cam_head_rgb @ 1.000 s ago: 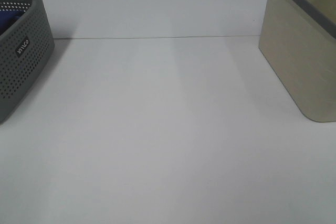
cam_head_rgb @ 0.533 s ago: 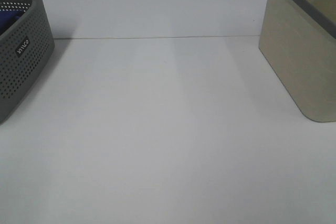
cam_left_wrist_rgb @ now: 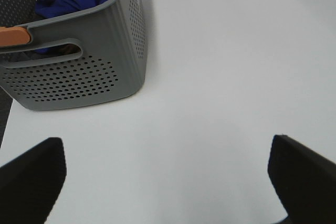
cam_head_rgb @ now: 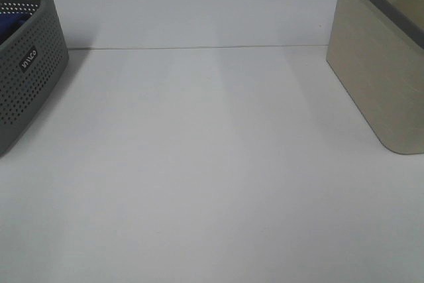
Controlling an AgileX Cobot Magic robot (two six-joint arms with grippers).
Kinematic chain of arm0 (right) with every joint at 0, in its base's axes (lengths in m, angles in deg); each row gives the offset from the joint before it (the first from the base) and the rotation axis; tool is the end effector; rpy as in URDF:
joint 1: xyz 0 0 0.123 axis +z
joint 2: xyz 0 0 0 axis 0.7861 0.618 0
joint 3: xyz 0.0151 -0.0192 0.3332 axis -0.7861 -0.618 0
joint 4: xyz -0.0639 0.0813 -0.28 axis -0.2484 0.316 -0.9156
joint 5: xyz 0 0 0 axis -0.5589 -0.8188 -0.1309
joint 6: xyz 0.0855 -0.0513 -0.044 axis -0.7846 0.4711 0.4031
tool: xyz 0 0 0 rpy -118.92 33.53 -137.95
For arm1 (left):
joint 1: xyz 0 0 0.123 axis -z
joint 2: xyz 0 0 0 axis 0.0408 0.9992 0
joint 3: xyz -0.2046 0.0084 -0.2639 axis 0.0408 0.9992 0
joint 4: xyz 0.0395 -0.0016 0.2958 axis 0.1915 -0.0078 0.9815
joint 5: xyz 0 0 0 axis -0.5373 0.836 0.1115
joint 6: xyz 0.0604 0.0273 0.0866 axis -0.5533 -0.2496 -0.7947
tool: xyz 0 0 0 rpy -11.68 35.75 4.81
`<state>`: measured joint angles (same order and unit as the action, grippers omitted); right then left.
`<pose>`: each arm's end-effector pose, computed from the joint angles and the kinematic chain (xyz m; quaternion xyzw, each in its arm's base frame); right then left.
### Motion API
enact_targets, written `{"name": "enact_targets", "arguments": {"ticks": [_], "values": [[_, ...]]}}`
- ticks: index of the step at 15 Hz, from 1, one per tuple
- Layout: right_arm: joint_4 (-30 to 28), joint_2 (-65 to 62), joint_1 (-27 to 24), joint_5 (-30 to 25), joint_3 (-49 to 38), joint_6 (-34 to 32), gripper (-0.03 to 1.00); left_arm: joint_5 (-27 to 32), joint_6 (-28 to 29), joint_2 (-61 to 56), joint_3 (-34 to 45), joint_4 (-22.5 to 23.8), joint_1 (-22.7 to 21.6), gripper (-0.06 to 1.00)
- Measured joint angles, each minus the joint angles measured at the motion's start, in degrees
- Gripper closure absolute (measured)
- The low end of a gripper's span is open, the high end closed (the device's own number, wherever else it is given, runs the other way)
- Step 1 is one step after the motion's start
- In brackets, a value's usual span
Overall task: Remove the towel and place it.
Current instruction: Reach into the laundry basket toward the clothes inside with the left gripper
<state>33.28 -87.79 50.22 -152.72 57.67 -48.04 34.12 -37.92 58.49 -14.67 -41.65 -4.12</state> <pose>0.0030 0.0241 0.2764 -0.0931 0.8646 0.0621 0.4899 -0.0014 -0.0102 0.2968 0.0764 0.8473 0.0086 0.5255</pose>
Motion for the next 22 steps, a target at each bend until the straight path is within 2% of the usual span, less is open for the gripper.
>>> {"name": "enact_targets", "arguments": {"ticks": [22], "values": [[0.0, 0.0, 0.0, 0.0, 0.0, 0.0, 0.22, 0.0, 0.0, 0.0, 0.0, 0.0, 0.0, -0.05]]}}
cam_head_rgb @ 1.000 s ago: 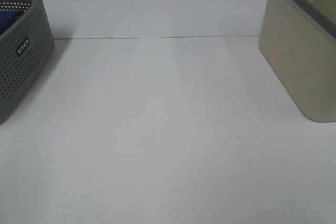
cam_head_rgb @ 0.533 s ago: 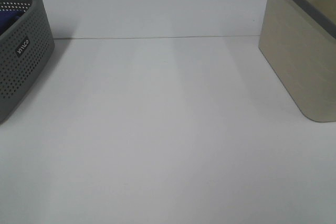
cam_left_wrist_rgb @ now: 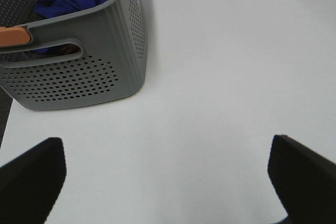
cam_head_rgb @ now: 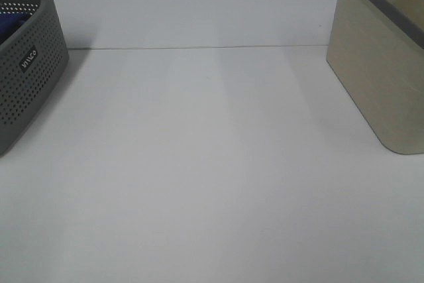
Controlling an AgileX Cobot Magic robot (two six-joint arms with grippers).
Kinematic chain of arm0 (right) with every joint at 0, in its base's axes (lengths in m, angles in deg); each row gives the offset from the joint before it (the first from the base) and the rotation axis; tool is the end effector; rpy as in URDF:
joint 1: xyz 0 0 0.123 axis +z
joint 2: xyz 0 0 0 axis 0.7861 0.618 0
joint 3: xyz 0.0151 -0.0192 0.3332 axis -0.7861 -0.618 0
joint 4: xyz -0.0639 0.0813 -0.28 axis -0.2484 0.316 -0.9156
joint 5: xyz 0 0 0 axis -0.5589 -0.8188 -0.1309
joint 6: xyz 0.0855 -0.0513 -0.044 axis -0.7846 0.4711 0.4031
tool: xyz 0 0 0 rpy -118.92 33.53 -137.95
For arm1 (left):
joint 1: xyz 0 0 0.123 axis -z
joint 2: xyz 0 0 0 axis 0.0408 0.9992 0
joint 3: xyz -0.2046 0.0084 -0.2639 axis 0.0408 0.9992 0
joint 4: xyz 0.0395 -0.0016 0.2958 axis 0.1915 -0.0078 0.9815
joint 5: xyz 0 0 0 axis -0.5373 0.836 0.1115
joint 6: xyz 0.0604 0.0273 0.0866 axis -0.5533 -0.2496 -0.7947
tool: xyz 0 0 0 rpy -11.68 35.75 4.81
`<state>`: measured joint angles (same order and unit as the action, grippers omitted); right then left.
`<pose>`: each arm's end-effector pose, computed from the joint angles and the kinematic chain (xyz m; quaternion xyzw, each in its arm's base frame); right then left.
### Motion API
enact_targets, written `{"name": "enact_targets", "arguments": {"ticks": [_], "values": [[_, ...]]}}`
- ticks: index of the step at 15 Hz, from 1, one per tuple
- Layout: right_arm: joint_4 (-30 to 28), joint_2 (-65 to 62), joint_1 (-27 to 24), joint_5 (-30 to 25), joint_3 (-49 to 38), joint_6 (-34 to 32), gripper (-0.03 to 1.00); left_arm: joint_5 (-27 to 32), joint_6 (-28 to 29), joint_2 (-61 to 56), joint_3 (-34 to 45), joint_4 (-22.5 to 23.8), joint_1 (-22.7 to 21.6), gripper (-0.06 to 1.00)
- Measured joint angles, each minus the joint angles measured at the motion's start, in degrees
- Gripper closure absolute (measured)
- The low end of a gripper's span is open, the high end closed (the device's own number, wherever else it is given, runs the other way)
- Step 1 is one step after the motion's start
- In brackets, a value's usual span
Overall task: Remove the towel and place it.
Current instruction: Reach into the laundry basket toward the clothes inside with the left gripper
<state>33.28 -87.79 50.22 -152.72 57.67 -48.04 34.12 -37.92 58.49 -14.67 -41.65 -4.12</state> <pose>0.0030 0.0241 0.2764 -0.0931 0.8646 0.0621 0.4899 -0.0014 -0.0102 0.2968 0.0764 0.8473 0.0086 0.5255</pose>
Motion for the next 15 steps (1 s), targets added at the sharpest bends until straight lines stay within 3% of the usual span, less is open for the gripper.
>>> {"name": "enact_targets", "arguments": {"ticks": [5, 8, 10, 12, 15], "values": [[0.0, 0.0, 0.0, 0.0, 0.0, 0.0, 0.22, 0.0, 0.0, 0.0, -0.46, -0.52, 0.0, -0.05], [0.0, 0.0, 0.0, 0.0, 0.0, 0.0, 0.22, 2.12, -2.18, 6.25, -7.91, -0.57, 0.0, -0.05], [0.0, 0.0, 0.0, 0.0, 0.0, 0.0, 0.22, 4.58, -7.85, 12.89, -13.06, -0.57, 0.0, -0.05], [0.0, 0.0, 0.0, 0.0, 0.0, 0.0, 0.22, 6.47, -19.71, 28.36, -23.32, -0.52, 0.0, -0.05], [0.0, 0.0, 0.0, 0.0, 0.0, 0.0, 0.22, 6.47, -29.62, 42.57, -31.74, 1.2, 0.0, -0.05]]}}
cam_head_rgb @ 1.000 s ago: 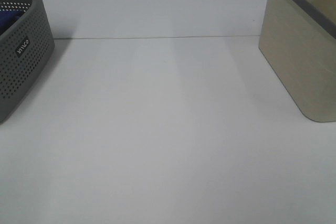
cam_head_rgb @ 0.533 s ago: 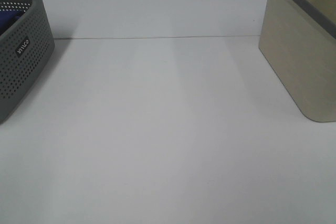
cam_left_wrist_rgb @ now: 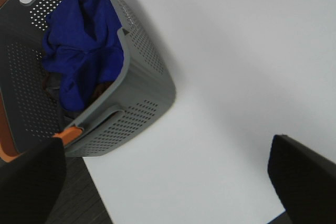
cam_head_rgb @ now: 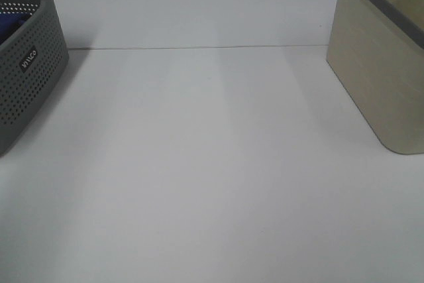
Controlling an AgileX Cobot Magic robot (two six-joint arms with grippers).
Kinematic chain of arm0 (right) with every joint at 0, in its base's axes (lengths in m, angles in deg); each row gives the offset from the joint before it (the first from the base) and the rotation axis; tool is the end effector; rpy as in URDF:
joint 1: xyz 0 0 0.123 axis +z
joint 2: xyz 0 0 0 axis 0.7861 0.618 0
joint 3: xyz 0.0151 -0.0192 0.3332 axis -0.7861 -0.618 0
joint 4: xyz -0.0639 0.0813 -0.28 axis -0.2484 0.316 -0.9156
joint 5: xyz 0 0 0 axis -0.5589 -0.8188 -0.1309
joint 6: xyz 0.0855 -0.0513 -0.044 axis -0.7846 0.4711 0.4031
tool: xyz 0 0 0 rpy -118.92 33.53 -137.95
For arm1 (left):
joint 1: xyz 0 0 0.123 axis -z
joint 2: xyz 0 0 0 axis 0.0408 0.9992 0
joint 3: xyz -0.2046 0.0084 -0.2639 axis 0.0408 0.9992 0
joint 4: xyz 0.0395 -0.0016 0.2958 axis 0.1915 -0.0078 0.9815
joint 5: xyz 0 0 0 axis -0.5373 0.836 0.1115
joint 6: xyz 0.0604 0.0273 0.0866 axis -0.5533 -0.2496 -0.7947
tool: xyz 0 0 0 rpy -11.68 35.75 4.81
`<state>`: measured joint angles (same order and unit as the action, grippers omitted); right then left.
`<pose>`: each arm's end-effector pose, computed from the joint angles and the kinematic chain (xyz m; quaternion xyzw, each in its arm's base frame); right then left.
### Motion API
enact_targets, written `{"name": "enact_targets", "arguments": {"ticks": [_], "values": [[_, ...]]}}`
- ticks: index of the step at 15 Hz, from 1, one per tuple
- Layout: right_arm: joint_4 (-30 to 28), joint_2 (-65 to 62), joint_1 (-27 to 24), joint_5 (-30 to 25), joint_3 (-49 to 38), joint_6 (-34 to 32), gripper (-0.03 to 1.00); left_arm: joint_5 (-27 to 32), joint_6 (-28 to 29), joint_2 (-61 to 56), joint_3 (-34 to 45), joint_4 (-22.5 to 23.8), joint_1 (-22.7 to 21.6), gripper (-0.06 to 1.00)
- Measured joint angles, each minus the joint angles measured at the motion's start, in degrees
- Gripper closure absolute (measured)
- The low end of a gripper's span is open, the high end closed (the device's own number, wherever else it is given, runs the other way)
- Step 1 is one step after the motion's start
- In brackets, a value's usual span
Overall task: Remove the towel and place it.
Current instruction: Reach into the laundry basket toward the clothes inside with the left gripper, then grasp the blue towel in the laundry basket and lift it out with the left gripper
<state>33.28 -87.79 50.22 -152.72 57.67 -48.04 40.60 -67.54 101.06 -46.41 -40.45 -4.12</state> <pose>0.0030 0.0241 0.2764 -0.0931 0.8646 0.0621 0.4899 0.1226 -0.0047 0.4377 0.3118 0.8658 0.1031 0.3776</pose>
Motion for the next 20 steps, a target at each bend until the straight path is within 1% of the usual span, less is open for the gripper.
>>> {"name": "enact_targets", "arguments": {"ticks": [1, 4, 6, 7, 9, 11, 12, 13, 15, 16, 18, 20], "values": [[0.0, 0.0, 0.0, 0.0, 0.0, 0.0, 0.22, 0.0, -1.66, 2.69, -1.49, 0.74, 0.0, -0.05], [0.0, 0.0, 0.0, 0.0, 0.0, 0.0, 0.22, -0.06, -8.37, 17.48, -10.49, 6.02, 0.0, -0.03], [0.0, 0.0, 0.0, 0.0, 0.0, 0.0, 0.22, -0.46, -10.2, 27.22, -17.19, 9.85, 0.0, -0.03], [0.0, 0.0, 0.0, 0.0, 0.0, 0.0, 0.22, -1.03, -11.75, 33.86, -22.12, 12.83, 0.0, -0.03], [0.0, 0.0, 0.0, 0.0, 0.0, 0.0, 0.22, -1.15, -13.69, 42.63, -29.16, 15.58, -0.46, -0.02], [0.0, 0.0, 0.0, 0.0, 0.0, 0.0, 0.22, -1.43, -14.44, 51.91, -36.61, 15.13, -3.38, -0.01], [0.0, 0.0, 0.0, 0.0, 0.0, 0.0, 0.22, -1.43, -14.61, 56.44, -40.57, 13.92, -5.5, 0.0], [0.0, 0.0, 0.0, 0.0, 0.0, 0.0, 0.22, -1.55, -15.47, 59.99, -42.86, 12.2, -7.33, 0.01], [0.0, 0.0, 0.0, 0.0, 0.0, 0.0, 0.22, -1.6, -19.37, 65.26, -44.63, 8.65, -9.85, 0.02], [0.0, 0.0, 0.0, 0.0, 0.0, 0.0, 0.22, -1.6, -20.8, 67.67, -44.86, 7.96, -10.49, 0.02], [0.06, 0.0, 0.0, 0.0, 0.0, 0.0, 0.22, -1.83, -21.54, 70.82, -44.98, 7.91, -10.89, 0.02], [0.06, 0.0, 0.0, 0.0, 0.0, 0.0, 0.22, -3.78, -21.72, 74.94, -44.98, 7.96, -10.89, 0.02]]}}
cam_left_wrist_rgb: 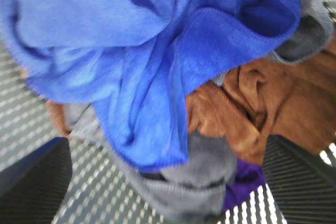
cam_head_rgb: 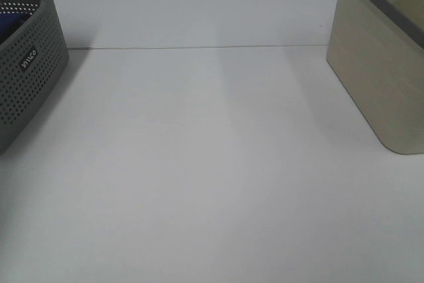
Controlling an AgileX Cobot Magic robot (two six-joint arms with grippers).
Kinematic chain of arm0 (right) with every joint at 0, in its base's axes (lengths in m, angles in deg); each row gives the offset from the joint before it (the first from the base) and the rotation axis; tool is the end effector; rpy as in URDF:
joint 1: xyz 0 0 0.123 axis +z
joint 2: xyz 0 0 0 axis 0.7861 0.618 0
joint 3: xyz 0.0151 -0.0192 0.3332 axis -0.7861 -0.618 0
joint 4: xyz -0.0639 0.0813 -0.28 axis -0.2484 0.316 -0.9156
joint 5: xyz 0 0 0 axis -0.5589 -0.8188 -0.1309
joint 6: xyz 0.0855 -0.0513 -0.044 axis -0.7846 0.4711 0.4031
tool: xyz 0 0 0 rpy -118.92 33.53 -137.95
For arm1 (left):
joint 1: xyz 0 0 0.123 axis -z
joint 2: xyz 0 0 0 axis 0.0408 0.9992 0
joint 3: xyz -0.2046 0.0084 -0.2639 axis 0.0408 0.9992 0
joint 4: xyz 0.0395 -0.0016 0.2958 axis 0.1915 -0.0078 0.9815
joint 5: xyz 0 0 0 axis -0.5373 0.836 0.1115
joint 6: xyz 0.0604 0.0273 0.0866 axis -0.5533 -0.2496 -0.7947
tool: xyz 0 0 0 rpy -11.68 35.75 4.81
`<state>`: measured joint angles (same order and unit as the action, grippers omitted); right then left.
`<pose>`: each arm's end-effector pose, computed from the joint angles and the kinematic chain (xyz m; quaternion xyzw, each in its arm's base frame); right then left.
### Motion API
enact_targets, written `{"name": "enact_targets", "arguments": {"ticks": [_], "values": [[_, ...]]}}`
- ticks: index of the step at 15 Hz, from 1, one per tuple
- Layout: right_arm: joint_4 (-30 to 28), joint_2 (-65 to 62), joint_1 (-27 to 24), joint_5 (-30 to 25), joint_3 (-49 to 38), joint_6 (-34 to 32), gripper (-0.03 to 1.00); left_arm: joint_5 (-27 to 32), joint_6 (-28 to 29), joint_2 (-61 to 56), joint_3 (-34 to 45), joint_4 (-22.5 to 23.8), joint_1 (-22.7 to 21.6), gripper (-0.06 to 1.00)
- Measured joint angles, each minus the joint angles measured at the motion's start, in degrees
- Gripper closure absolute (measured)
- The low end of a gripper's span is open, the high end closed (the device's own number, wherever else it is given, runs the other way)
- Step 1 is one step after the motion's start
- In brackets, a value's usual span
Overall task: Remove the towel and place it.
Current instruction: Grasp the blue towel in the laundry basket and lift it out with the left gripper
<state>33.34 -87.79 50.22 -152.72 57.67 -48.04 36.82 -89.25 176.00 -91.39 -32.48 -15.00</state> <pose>0.0030 0.0242 0.2764 -0.0932 0.8645 0.0626 0.4899 0.5068 0.1194 0.2864 0.4252 0.8885 0.1251 0.1189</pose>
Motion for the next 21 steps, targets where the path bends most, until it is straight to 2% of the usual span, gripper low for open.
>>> {"name": "enact_targets", "arguments": {"ticks": [8, 11, 15, 17, 21], "values": [[0.0, 0.0, 0.0, 0.0, 0.0, 0.0, 0.22, -2.01, 0.29, 9.97, 0.0, 0.86, 0.0, 0.06], [0.0, 0.0, 0.0, 0.0, 0.0, 0.0, 0.22, -2.69, 0.63, 10.14, 0.0, 0.86, 0.0, 0.29], [0.0, 0.0, 0.0, 0.0, 0.0, 0.0, 0.22, -3.38, 2.64, 10.14, 0.0, 4.07, 0.0, 0.78], [0.0, 0.0, 0.0, 0.0, 0.0, 0.0, 0.22, -3.55, 3.61, 10.03, 0.0, 4.53, 0.0, 0.83], [0.0, 0.0, 0.0, 0.0, 0.0, 0.0, 0.22, -4.58, 4.47, 10.03, 0.0, 4.53, 0.0, 0.85]]}}
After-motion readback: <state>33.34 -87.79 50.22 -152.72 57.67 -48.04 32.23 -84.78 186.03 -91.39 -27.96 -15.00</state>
